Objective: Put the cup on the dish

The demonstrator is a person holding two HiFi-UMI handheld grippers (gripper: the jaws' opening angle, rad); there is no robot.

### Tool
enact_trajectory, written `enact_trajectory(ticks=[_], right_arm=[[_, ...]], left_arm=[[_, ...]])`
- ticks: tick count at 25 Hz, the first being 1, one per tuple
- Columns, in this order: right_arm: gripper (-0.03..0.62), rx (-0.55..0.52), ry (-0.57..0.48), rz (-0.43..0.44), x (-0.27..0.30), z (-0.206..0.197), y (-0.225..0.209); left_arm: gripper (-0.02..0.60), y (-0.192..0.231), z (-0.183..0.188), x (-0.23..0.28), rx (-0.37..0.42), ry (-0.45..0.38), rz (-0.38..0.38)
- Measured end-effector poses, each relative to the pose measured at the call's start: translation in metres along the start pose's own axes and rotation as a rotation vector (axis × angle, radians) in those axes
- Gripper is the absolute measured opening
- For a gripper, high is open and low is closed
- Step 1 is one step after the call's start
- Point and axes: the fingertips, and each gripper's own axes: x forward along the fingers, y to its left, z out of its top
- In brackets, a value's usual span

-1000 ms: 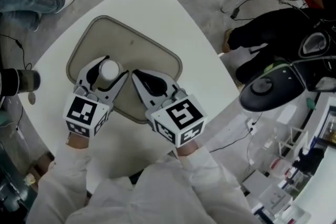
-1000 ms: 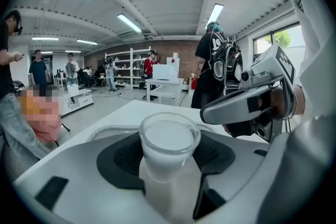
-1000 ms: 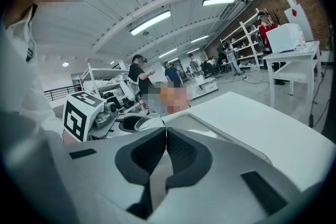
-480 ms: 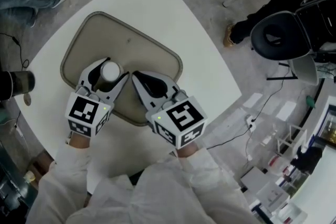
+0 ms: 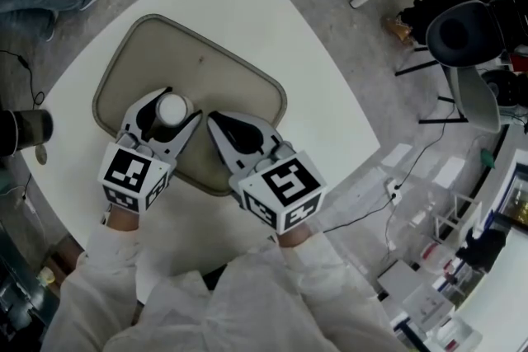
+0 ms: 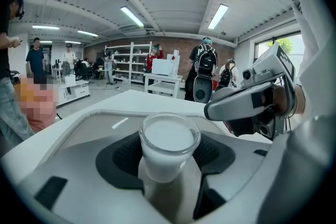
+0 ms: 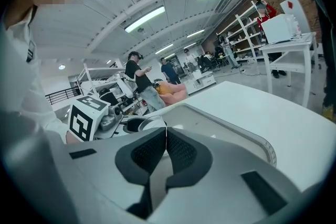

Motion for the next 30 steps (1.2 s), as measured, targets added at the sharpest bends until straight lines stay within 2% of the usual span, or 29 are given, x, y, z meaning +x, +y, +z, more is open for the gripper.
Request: enact_trajectory(ticks=[8,19,24,30], right_arm=[[0.014,0.003,0.005,0.007,0.002,-0.003,0.005],[0.014,0.014,0.007,0.003,-0.001,-0.009,0.01],[0.014,0.014,0.004,0.004,-0.005,-0.01,0.01],[0.014,0.007,0.005,-0.002,-0.011,-0.01,0.016]], left_arm=[[0.275,-0.001,0.0,0.0,-0.006,-0.019,-0.027],[0.276,-0.002,-0.004,0.001,0.014,0.01,-0.039],[0.293,-0.003,-0.003,0.0,0.07,0.017,-0.025],[0.305,-0.002,-0.009,-0.009,0.072,0.034,-0.005]])
